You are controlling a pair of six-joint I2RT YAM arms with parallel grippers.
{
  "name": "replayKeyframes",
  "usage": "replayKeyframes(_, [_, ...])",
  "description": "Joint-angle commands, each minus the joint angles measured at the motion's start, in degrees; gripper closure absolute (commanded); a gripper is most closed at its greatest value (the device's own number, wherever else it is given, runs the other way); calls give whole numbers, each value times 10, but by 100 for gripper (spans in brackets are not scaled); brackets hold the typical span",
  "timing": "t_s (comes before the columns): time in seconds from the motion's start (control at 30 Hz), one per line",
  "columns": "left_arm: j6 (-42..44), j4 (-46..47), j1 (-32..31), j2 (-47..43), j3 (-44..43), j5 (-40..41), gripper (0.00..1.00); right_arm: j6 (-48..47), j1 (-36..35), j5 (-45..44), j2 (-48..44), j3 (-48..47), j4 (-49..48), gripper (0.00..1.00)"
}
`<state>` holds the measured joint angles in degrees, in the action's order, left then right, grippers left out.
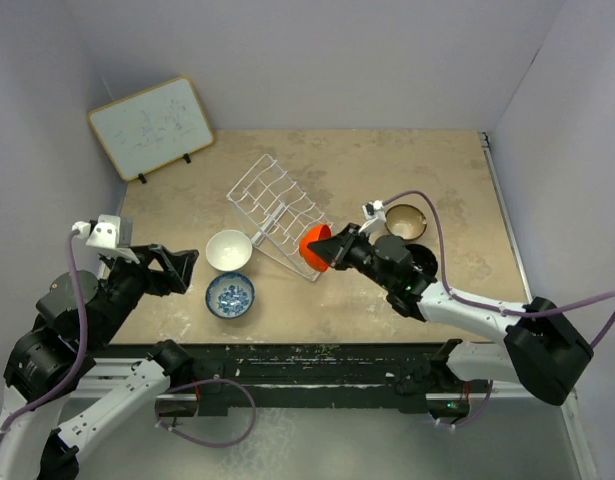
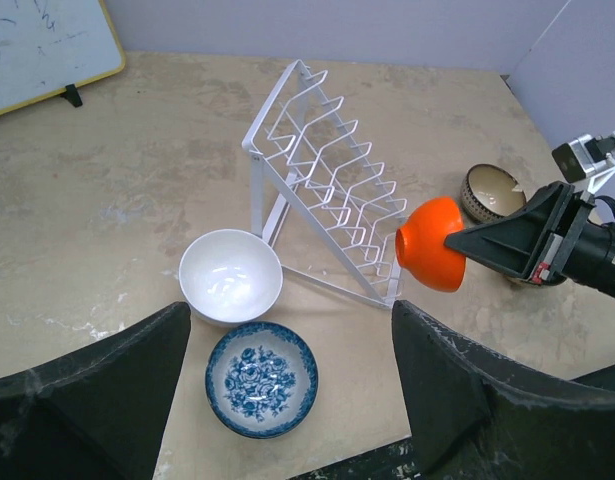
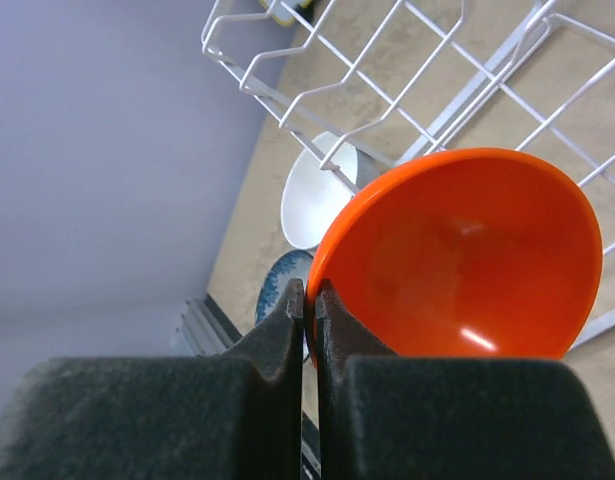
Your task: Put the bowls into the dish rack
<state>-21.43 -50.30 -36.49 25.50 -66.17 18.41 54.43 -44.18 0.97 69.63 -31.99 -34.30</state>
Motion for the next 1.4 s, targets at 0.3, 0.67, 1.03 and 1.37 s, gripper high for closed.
replayKeyframes(0.3, [7,12,3,42,-16,-8,16,87,55,36,45,143,-518,100])
replayKeyframes(0.67, [6,17,3,62,-18,-12,17,178,78,52,252,149,-770,100])
replayKeyframes(1.03, [2,22,2,71,-15,-14,17,175,79,28,207,158,-770,100])
replayKeyframes(1.37, [1,27,2,73,-10,-15,18,170,78,12,265,111,-771,100])
